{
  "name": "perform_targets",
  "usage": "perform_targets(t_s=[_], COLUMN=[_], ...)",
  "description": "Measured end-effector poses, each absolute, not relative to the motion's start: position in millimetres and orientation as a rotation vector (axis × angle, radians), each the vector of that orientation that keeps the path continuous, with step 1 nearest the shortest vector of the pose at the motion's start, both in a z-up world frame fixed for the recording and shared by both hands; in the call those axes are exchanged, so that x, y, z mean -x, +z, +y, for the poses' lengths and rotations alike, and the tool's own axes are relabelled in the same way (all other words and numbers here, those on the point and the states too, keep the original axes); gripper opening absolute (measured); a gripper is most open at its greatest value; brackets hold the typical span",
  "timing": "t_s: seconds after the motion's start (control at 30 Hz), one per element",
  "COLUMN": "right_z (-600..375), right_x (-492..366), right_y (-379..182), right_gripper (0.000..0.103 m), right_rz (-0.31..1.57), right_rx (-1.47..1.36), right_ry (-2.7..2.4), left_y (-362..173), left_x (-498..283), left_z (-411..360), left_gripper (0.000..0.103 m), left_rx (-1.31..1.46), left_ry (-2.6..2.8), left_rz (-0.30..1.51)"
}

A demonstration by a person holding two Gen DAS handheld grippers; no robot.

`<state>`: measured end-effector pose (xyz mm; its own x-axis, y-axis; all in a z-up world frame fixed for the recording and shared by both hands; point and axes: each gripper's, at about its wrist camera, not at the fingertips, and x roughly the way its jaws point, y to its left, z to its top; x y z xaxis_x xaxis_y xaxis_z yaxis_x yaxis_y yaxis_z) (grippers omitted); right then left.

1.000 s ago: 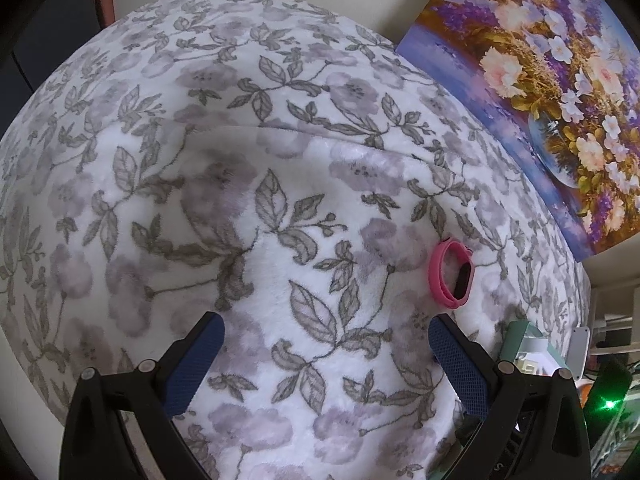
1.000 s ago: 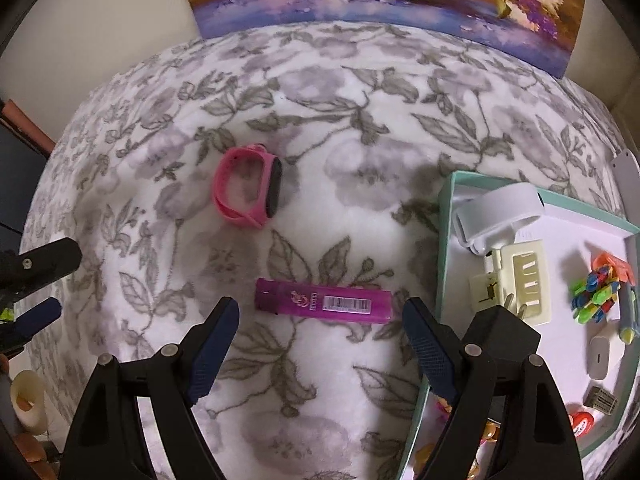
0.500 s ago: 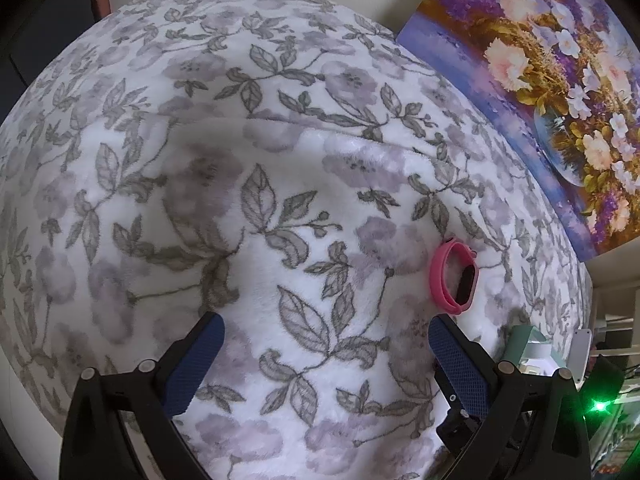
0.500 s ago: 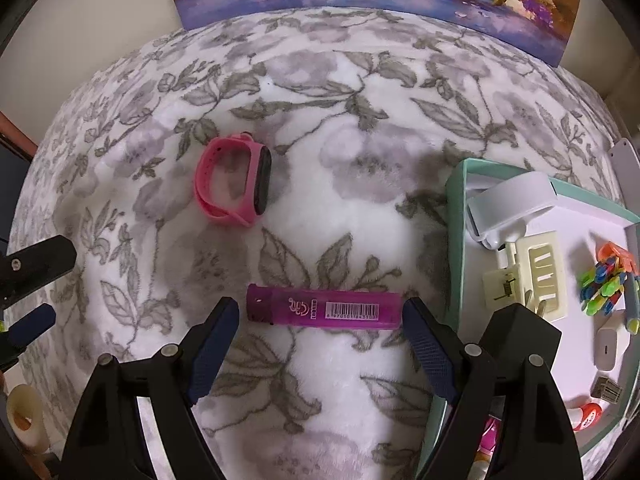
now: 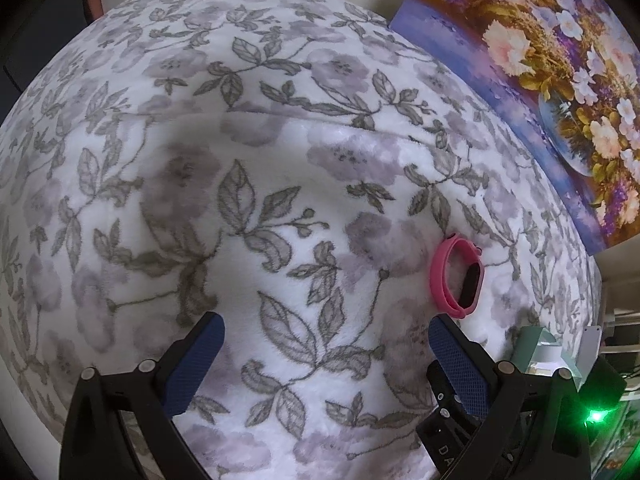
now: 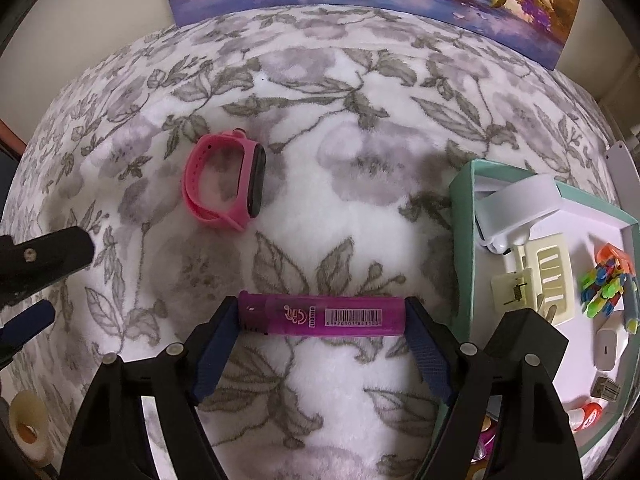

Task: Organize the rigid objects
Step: 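Grasp the purple lighter with the right gripper while the left grasps the pink watch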

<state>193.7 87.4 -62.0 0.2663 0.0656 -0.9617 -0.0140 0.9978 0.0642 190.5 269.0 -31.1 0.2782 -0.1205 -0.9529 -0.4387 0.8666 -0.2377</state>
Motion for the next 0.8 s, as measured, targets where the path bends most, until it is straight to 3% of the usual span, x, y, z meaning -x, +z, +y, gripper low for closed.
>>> perform_targets(t_s=[0.4, 0.8], right_z=[45.0, 32.1], right_x=[-208.4, -217.0], right_y=[-24.4, -7.1], right_gripper=[0.081, 0.081], right_rz=[1.200, 1.109], right_rx=[-0.180, -0.109], right_ry=[0.067, 0.004], left_y=[-35.1, -46.9], left_x=[-218.6, -233.3], left_z=[242.3, 228.2], left_gripper=[0.103, 0.103], left_rx=[0.449, 0.433], left_ry=[0.180, 0.149], left_rz=[1.229, 1.179])
